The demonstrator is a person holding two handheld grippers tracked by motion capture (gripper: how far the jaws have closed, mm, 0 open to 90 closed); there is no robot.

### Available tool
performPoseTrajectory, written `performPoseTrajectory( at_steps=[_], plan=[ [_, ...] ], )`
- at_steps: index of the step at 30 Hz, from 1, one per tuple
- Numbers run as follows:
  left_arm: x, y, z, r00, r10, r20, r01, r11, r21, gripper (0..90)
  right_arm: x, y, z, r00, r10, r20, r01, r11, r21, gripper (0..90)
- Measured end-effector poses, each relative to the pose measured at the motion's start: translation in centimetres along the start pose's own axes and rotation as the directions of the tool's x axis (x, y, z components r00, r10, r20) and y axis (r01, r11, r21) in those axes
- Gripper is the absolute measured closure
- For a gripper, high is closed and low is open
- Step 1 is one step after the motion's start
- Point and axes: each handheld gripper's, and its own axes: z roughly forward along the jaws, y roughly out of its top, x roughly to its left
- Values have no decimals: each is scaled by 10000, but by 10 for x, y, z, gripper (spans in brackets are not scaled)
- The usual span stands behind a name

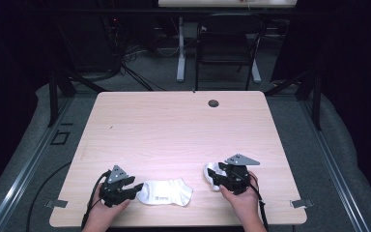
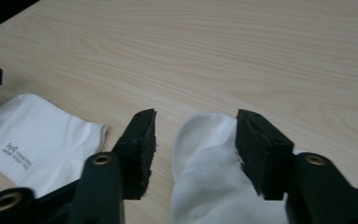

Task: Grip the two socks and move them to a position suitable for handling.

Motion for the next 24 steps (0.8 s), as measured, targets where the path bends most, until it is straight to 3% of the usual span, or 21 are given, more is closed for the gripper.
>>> performPoseTrajectory(
  at_steps=[4,7,10,12,17,20,24],
  plan=[
    [0,0,1,10000,1,21,-1,10000,15,542,4,-2,5,9971,-732,201,722,9964,434,405],
    [0,0,1,10000,6,13,-6,10000,1,541,10,-5,10,9880,-1403,641,1357,9881,720,486],
    [1,0,1,10000,-65,31,65,10000,-39,540,13,-8,14,9843,-1699,473,1650,9819,932,556],
    [1,0,2,10000,-72,22,72,10000,-28,540,13,-13,19,9861,-1647,223,1612,9803,1144,587],
    [0,0,3,10000,-45,22,45,10000,2,540,13,-16,24,9820,-1757,688,1656,9773,1325,613],
    [0,0,3,10000,-5,17,5,10000,14,540,10,-14,21,9849,-1381,1047,1293,9879,860,623],
    [-1,1,5,10000,-13,53,13,10000,18,539,0,-16,24,9883,-826,1284,702,9927,980,642]
  ],
)
